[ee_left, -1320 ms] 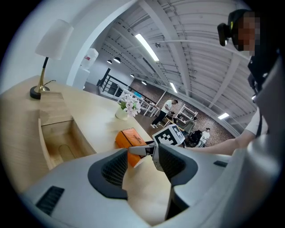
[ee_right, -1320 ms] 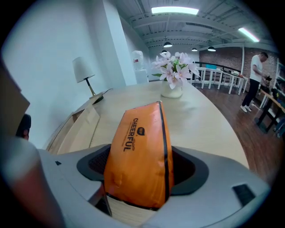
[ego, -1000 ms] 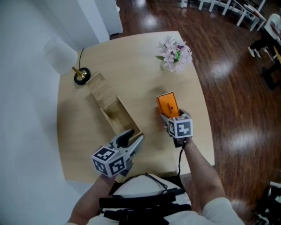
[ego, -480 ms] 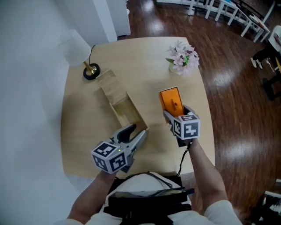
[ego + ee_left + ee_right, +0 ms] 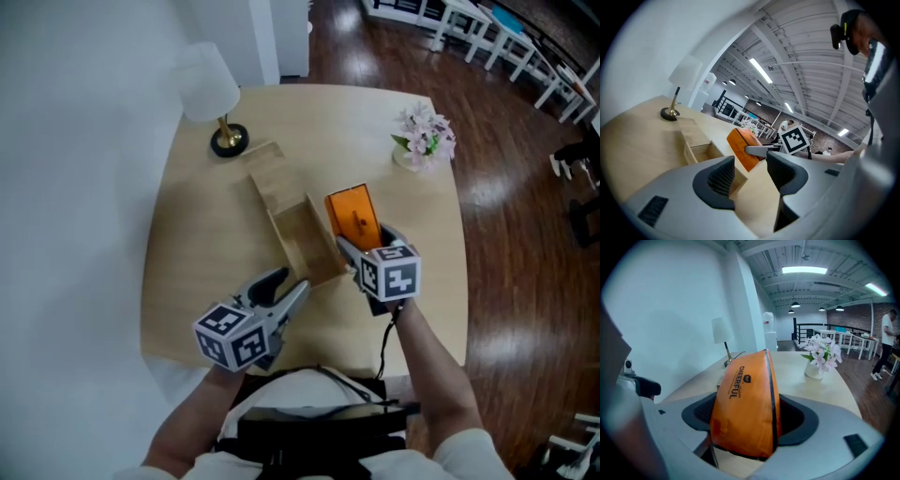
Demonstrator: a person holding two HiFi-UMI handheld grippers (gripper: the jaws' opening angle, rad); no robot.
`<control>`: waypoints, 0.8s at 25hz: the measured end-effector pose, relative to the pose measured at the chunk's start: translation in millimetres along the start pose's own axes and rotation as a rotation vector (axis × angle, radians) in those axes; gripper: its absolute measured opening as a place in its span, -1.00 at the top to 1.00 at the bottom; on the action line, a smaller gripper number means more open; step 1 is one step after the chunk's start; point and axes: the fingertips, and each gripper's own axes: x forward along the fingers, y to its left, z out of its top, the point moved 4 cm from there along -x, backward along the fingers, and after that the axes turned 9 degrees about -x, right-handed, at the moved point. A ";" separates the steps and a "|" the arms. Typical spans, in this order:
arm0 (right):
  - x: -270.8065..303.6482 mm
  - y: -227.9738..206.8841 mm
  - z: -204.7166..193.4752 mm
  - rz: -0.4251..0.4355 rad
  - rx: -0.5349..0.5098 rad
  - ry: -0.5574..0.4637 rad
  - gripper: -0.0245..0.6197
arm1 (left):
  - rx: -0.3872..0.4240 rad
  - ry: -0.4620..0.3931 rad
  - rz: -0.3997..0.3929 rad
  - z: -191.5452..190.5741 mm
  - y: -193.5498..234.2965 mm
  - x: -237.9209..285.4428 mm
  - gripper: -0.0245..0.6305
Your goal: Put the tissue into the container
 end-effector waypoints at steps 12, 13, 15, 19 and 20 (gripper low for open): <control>55.9 82.4 6.0 0.106 -0.032 0.064 -0.27 | -0.036 -0.026 0.042 4.9 41.7 -49.0 0.28; 59.0 84.6 4.7 0.106 -0.033 0.072 -0.27 | -0.038 -0.027 0.043 5.5 45.0 -51.7 0.28; 65.0 86.9 1.5 0.104 -0.038 0.094 -0.27 | -0.044 -0.031 0.046 6.3 50.9 -55.8 0.28; 76.7 88.2 -8.4 0.103 -0.036 0.141 -0.27 | -0.054 -0.029 0.043 6.7 57.7 -59.9 0.28; 79.6 88.5 -11.5 0.104 -0.036 0.153 -0.28 | -0.055 -0.027 0.042 6.4 58.6 -60.3 0.28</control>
